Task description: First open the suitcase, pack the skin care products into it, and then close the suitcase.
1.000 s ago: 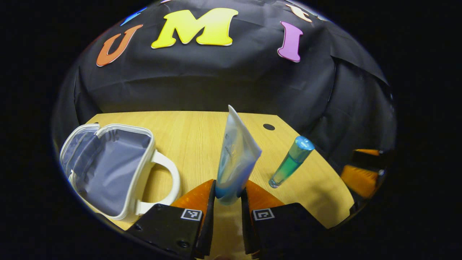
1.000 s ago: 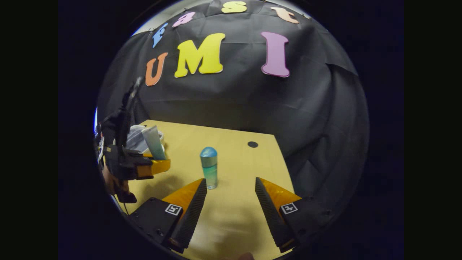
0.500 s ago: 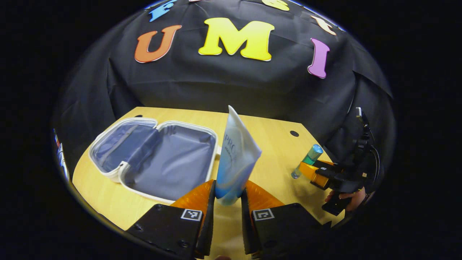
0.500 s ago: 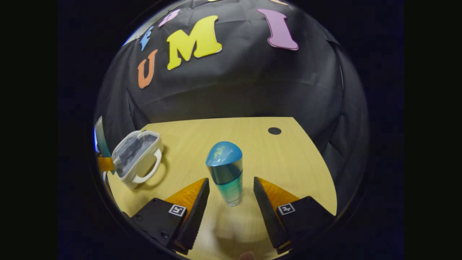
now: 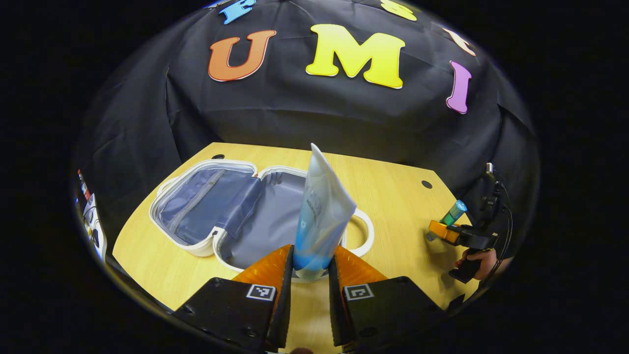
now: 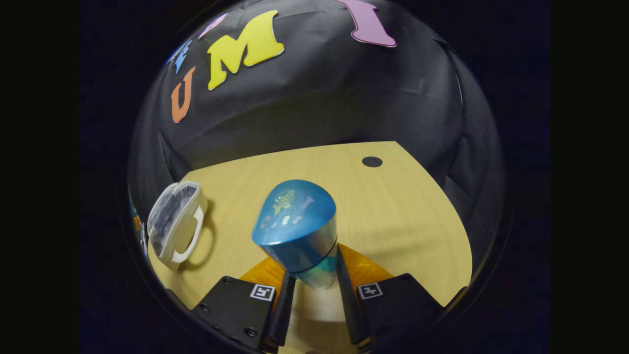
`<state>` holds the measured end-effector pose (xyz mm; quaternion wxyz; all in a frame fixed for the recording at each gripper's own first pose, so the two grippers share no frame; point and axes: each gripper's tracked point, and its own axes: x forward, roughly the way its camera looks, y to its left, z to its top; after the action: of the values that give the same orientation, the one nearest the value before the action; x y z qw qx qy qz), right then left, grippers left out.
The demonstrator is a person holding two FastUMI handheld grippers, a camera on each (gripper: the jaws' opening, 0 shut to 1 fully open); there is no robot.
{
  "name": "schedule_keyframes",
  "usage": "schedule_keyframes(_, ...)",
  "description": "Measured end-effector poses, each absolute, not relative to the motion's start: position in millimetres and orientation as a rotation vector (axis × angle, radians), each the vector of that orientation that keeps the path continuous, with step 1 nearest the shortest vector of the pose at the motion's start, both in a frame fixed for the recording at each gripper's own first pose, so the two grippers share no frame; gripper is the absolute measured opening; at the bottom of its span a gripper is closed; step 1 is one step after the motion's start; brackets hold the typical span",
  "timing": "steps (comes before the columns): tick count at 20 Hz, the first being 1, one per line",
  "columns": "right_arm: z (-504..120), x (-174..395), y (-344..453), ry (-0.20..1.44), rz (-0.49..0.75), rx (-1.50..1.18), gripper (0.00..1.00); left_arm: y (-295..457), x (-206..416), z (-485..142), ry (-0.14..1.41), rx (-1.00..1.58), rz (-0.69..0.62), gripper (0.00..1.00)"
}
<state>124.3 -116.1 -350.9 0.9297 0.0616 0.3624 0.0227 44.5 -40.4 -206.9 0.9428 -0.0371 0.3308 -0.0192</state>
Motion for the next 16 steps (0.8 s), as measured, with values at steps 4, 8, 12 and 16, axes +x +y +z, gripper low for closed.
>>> schedule_keyframes(4,-328,114,-105,0.747,0.051,0.184,0.37,-7,58,-221,0.720,-0.040,-0.066,0.36)
schedule_keyframes(8,-272,84,-86,0.714,0.084,0.235,0.35,13,77,-254,0.779,-0.009,-0.113,0.37)
schedule_keyframes(12,-215,40,-66,0.701,0.130,0.286,0.35,29,91,-310,0.896,0.041,-0.140,0.37)
schedule_keyframes(16,-177,8,-68,0.684,0.133,0.300,0.35,45,89,-340,1.004,0.074,-0.057,0.37)
